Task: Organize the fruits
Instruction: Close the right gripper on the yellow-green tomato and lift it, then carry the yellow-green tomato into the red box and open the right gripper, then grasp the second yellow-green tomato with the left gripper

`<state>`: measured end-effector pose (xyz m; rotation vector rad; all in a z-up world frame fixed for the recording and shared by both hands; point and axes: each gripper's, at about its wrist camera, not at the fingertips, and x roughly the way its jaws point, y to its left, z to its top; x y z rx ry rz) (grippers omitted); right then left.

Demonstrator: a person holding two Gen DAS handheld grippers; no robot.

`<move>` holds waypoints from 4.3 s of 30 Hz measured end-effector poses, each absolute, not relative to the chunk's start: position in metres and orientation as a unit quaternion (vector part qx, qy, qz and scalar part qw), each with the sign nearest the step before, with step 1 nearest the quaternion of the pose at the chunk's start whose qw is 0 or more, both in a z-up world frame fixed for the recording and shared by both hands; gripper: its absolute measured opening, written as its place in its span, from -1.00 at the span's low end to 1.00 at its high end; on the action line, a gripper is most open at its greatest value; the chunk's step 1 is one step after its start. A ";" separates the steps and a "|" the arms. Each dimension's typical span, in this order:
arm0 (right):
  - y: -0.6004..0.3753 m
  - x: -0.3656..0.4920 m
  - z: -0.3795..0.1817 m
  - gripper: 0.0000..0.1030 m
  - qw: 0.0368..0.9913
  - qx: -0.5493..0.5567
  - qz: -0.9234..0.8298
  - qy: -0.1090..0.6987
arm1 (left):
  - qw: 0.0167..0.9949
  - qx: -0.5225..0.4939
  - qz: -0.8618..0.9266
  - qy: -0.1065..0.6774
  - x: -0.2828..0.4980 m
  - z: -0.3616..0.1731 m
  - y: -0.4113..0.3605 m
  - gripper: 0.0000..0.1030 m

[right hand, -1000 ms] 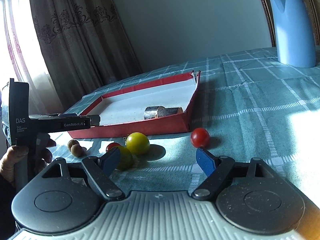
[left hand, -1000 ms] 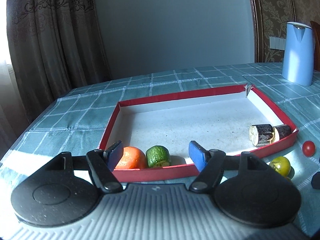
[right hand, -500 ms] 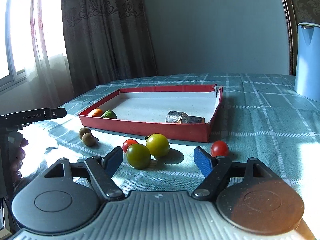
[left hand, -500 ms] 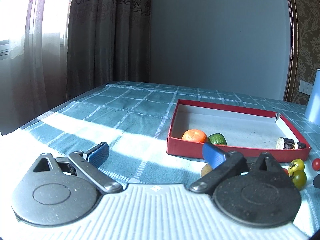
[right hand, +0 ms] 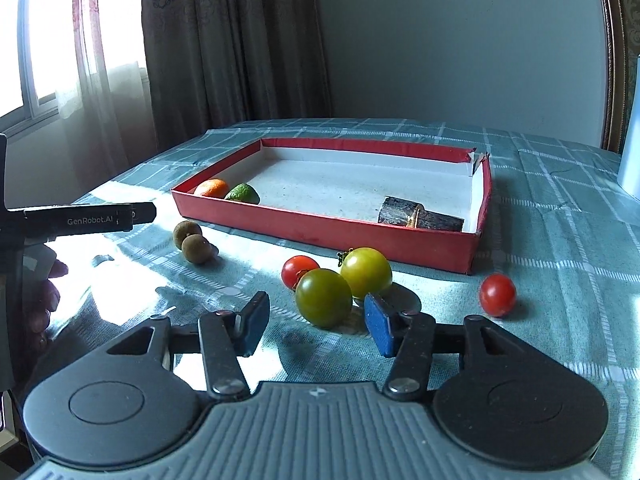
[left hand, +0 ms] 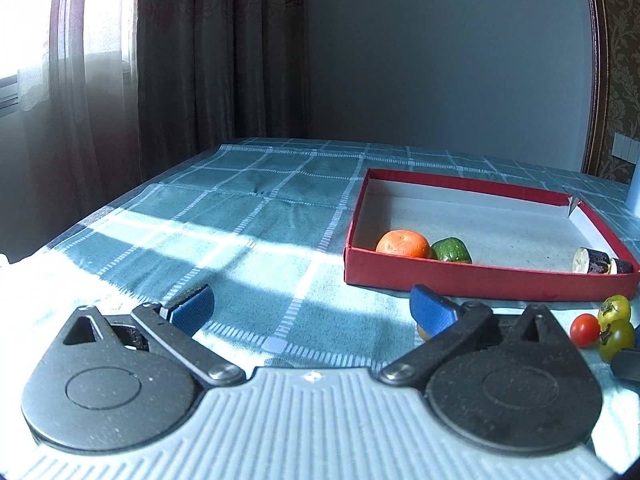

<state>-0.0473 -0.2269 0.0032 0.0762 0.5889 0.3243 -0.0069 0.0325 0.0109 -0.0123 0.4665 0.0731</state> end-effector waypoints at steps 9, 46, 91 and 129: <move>-0.227 -0.037 -0.001 -0.37 0.935 0.052 0.155 0.313 | 0.970 -0.018 0.041 0.238 -0.005 0.009 0.038 1.00; -0.231 -0.060 0.007 -0.39 0.946 0.064 0.165 0.271 | 0.965 -0.025 0.054 0.257 -0.003 0.008 0.042 1.00; -0.269 0.060 0.014 -0.39 0.958 -0.051 0.029 0.279 | 0.966 -0.027 0.052 0.253 -0.005 0.007 0.042 1.00; -0.362 -0.073 0.002 0.49 0.954 0.221 0.044 0.198 | 0.971 0.110 -0.163 0.132 -0.052 0.038 -0.109 1.00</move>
